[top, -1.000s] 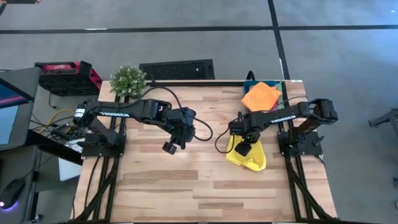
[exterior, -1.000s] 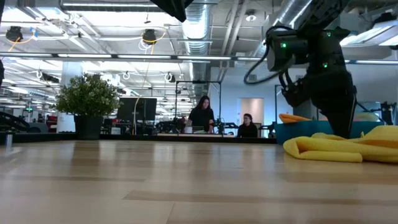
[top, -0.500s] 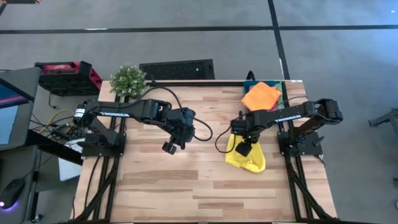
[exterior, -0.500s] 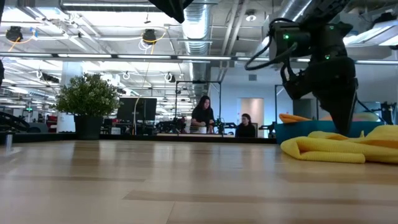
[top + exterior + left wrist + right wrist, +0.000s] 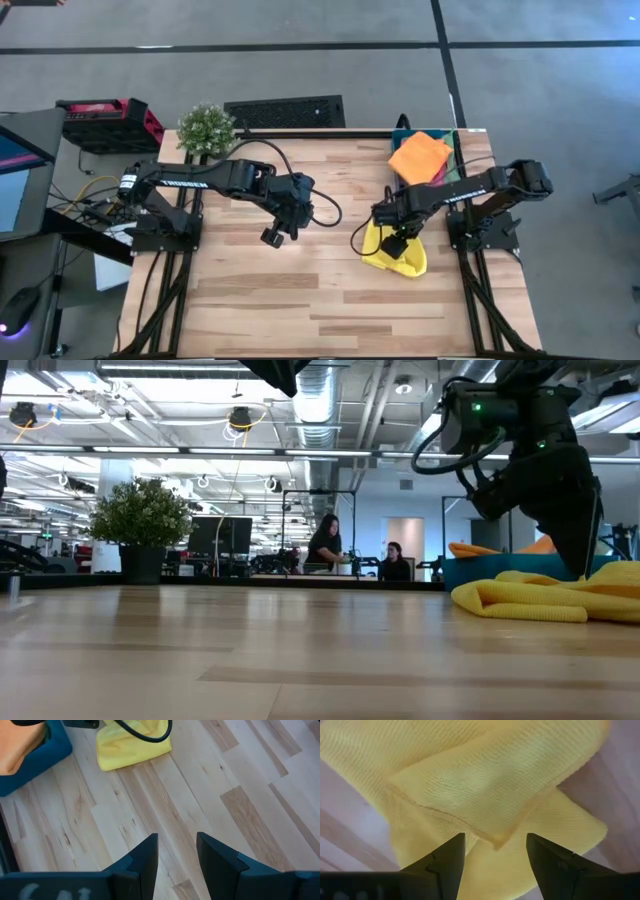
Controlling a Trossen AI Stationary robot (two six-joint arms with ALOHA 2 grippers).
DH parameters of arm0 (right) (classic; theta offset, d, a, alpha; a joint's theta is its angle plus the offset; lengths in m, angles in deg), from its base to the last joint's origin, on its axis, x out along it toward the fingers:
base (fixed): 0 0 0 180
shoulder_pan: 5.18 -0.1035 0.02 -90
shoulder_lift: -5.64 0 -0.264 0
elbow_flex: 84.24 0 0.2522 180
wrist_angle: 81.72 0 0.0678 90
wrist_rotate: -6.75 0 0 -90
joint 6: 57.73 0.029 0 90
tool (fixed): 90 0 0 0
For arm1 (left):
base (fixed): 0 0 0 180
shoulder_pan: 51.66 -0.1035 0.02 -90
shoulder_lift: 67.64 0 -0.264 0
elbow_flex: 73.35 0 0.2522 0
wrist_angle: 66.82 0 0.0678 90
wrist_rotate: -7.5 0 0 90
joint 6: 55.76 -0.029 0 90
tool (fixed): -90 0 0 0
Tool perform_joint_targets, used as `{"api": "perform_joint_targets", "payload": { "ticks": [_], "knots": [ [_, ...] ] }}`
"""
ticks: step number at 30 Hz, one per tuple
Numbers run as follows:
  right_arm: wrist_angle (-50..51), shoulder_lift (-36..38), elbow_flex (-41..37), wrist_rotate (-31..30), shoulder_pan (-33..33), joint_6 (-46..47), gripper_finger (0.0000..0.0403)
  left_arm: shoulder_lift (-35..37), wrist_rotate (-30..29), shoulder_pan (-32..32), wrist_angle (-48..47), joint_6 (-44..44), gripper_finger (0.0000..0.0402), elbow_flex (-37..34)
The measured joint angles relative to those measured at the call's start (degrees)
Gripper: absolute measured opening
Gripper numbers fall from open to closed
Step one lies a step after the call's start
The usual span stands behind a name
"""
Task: Fold microfiber towels
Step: Fold the yellow microfiber towel on the table
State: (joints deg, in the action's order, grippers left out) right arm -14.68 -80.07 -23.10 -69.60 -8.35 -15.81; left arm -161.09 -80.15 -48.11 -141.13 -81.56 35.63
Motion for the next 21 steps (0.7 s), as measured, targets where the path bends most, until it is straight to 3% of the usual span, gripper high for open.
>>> {"api": "perform_joint_targets", "payload": {
  "ticks": [10,21],
  "knots": [
    [-0.99,0.02,0.0,-0.72,-1.3,2.06,0.0228,0.0,0.01,0.0,0.02,0.04,0.0128,0.0],
    [-0.99,0.02,0.0,-2.38,-1.3,2.17,0.0135,0.0,0.02,0.0,0.02,0.07,0.0128,0.0]
  ]
}}
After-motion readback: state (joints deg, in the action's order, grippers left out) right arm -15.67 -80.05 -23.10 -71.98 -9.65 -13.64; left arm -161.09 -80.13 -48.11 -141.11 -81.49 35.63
